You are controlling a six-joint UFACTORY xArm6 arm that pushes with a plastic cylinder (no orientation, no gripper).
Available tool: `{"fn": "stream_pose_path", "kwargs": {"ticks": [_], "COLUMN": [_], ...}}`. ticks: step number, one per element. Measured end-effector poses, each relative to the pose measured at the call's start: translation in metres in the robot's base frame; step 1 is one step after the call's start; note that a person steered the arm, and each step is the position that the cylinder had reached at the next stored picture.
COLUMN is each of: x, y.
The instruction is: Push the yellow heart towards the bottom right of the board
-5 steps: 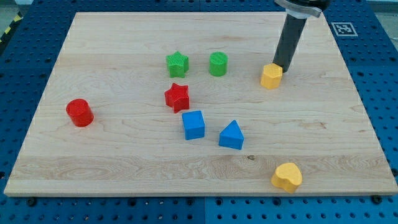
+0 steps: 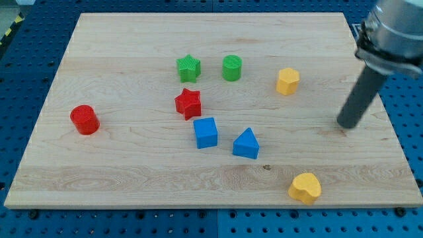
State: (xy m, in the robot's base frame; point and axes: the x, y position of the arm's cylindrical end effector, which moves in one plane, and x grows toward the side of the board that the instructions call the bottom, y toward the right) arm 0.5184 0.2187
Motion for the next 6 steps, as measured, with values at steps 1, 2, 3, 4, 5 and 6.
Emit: {"fn": "stream_pose_path", "kwargs": {"ticks": [1, 2, 3, 4, 5, 6], "x": [0.060, 0.083, 0.085, 0.083, 0.074, 0.068], "y": [0.000, 0.000, 0.000, -0.002, -0.020, -0.043]}}
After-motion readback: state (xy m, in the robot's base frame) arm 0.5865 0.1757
